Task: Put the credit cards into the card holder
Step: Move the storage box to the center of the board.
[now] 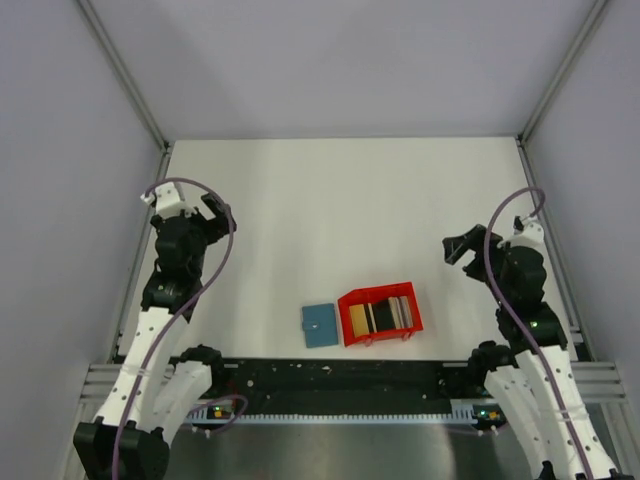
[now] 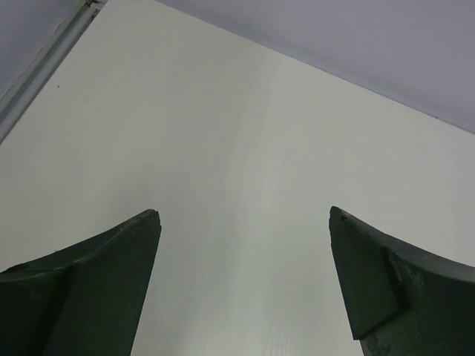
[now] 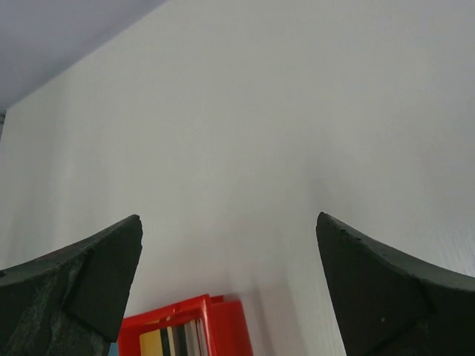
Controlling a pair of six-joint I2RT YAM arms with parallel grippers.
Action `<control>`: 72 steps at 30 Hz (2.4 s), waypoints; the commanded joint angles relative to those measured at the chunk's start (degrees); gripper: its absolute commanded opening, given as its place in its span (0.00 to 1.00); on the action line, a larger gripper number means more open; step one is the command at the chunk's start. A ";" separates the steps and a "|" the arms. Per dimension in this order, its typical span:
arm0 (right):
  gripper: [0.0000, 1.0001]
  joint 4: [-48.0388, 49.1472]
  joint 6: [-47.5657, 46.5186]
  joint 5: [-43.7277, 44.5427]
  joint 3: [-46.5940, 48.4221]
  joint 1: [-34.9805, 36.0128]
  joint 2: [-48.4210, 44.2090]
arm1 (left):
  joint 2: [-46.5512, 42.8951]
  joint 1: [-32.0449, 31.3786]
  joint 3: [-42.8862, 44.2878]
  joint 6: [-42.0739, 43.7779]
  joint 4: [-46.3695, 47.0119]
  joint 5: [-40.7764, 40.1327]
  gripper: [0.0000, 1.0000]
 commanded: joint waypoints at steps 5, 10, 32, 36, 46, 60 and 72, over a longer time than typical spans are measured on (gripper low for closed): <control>0.99 -2.23 9.25 -25.53 0.52 0.51 2.92 | -0.02 -0.02 6.46 -16.40 -16.40 -8.68 0.98; 0.99 -13.63 2.58 -25.93 5.25 7.26 5.14 | 0.25 -0.02 6.19 -12.33 -15.68 -1.38 0.98; 0.99 -32.02 31.12 24.82 20.03 80.13 27.89 | 6.14 -0.02 6.46 -5.48 -14.80 15.51 0.98; 0.99 -32.02 39.47 22.87 17.93 84.96 27.54 | 6.84 -0.11 6.46 -4.86 -15.15 16.21 0.98; 0.99 -29.74 49.42 26.90 14.05 84.46 33.07 | 7.19 -0.02 4.35 -5.13 -14.46 17.88 0.98; 0.99 -24.82 49.68 22.08 6.59 75.31 25.26 | 7.28 -0.02 3.03 -6.18 -13.84 19.29 0.98; 0.99 -19.47 48.55 22.16 11.24 73.82 39.66 | 7.01 -0.11 0.84 -7.15 -13.66 23.24 0.98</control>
